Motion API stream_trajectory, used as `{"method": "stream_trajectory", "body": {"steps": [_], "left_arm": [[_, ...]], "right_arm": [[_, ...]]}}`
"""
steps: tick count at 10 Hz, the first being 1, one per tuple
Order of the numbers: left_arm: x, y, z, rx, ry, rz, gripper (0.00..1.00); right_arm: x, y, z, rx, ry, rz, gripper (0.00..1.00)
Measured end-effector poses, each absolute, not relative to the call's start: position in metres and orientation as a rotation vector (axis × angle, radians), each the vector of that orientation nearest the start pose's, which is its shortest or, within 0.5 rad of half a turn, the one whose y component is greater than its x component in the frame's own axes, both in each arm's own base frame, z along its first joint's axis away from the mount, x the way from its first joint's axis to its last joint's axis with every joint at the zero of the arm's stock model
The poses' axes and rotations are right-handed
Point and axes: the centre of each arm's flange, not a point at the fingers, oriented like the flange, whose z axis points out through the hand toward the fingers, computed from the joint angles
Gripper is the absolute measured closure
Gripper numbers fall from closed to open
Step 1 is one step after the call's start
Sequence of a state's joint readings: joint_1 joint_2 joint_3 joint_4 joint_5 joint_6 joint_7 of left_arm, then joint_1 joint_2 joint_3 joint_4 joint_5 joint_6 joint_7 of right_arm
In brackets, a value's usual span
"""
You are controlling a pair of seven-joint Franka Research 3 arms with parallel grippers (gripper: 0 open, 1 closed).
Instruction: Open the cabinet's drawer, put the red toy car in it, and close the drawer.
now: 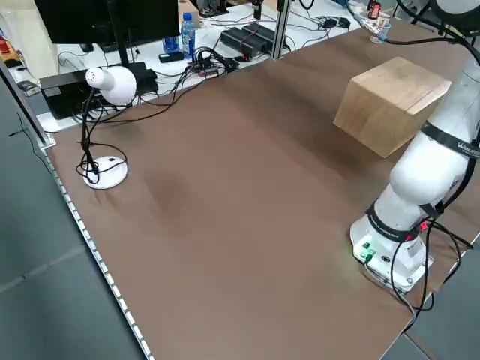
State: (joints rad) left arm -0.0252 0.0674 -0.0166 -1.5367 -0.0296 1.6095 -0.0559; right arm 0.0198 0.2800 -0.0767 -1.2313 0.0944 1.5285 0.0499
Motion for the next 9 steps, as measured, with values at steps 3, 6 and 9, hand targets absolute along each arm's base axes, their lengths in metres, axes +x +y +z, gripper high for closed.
{"method": "stream_trajectory", "body": {"steps": [3, 6, 9], "left_arm": [[0.578, -0.030, 0.606, -3.172, 0.038, -0.003, 0.00], [0.574, -0.040, 0.604, -3.172, 0.067, 0.037, 0.00], [0.574, -0.040, 0.603, -3.172, 0.068, 0.042, 0.00]], "right_arm": [[0.613, -0.025, 0.633, -3.065, 0.117, 0.032, 0.00], [0.597, -0.025, 0.647, -3.062, 0.106, 0.019, 0.00], [0.569, -0.027, 0.654, -3.054, 0.112, -0.017, 0.00]]}}
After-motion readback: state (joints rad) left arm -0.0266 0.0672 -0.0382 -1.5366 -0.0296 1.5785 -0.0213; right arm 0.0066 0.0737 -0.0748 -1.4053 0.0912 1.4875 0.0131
